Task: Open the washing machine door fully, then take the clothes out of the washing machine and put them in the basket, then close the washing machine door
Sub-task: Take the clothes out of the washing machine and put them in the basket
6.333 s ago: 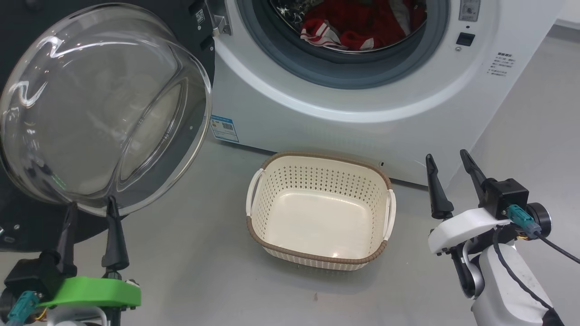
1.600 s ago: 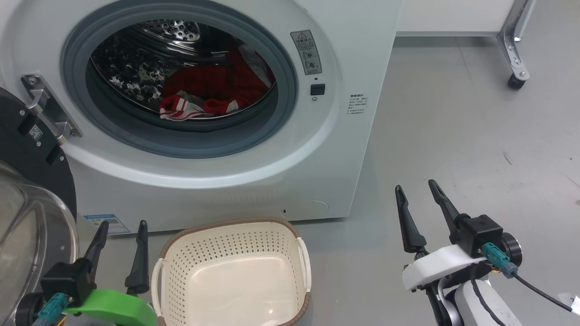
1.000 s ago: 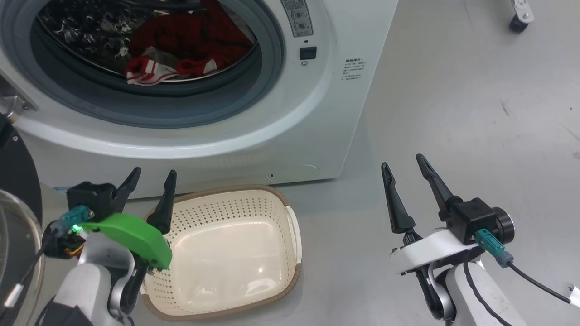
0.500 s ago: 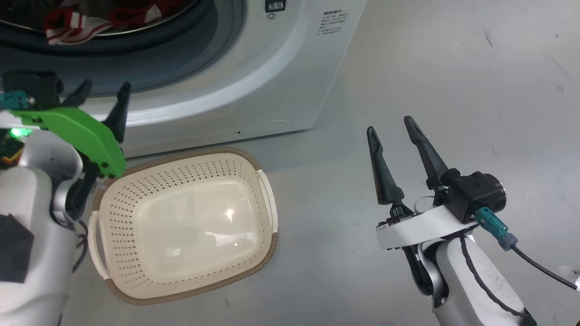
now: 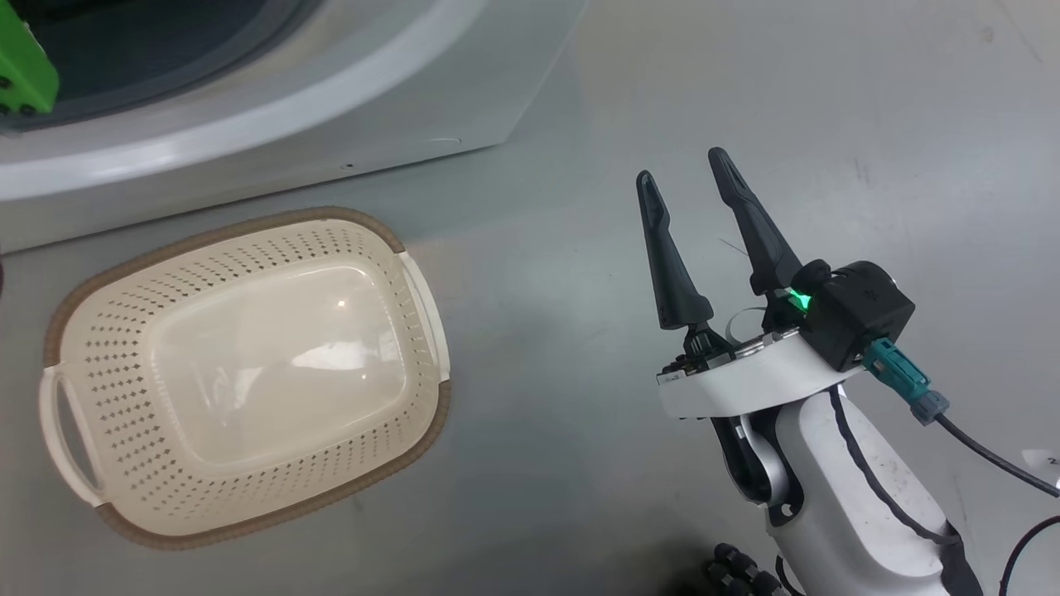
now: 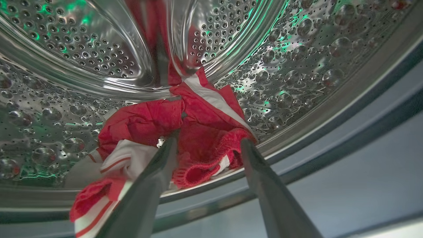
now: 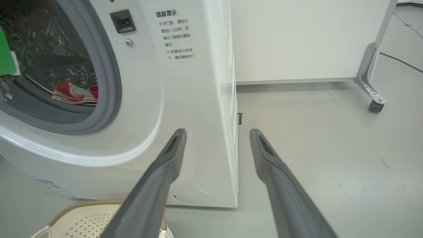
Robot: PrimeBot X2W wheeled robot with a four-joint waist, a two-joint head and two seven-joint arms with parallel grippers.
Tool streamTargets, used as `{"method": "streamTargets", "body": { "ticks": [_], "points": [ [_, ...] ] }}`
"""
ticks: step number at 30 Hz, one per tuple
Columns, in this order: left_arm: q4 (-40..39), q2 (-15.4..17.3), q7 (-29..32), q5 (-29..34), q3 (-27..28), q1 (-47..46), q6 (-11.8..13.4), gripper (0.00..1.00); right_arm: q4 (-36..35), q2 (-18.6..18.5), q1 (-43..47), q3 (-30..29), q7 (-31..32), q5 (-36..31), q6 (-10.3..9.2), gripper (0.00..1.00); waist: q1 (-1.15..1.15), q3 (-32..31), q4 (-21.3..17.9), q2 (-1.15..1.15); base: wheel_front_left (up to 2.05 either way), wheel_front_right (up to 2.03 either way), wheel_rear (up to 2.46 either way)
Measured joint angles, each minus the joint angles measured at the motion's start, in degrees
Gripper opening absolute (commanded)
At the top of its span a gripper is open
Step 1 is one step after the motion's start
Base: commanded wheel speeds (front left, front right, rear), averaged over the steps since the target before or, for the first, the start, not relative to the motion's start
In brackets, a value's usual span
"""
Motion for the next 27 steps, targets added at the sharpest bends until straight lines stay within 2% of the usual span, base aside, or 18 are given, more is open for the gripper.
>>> {"method": "streamTargets", "body": {
  "ticks": [13,25,26,27],
  "points": [
    [7.73,1.32,-1.49,1.05,0.14,-7.07,-0.01,1.00,0.02,0.04,-2.12,1.55,0.00,1.93,-0.98,1.00,0.00,5.81,-5.72,0.00,0.00,0.00,0.00],
    [15.86,2.83,1.68,3.92,-1.80,-10.01,0.09,1.00,0.63,0.07,-2.32,1.80,0.00,2.30,-1.45,1.00,-0.01,6.31,-6.34,0.00,0.00,0.00,0.00],
    [16.26,2.81,1.80,3.94,-2.00,-10.22,0.10,0.86,0.68,0.07,-2.35,1.82,0.00,2.30,-1.45,1.00,-0.01,6.27,-6.31,0.00,0.00,0.00,0.00],
    [16.62,2.78,2.21,3.94,-2.11,-10.46,0.11,0.43,0.74,0.07,-2.39,1.83,0.00,2.30,-1.46,1.00,-0.01,6.23,-6.28,0.00,0.00,0.00,0.00]
  ]
}}
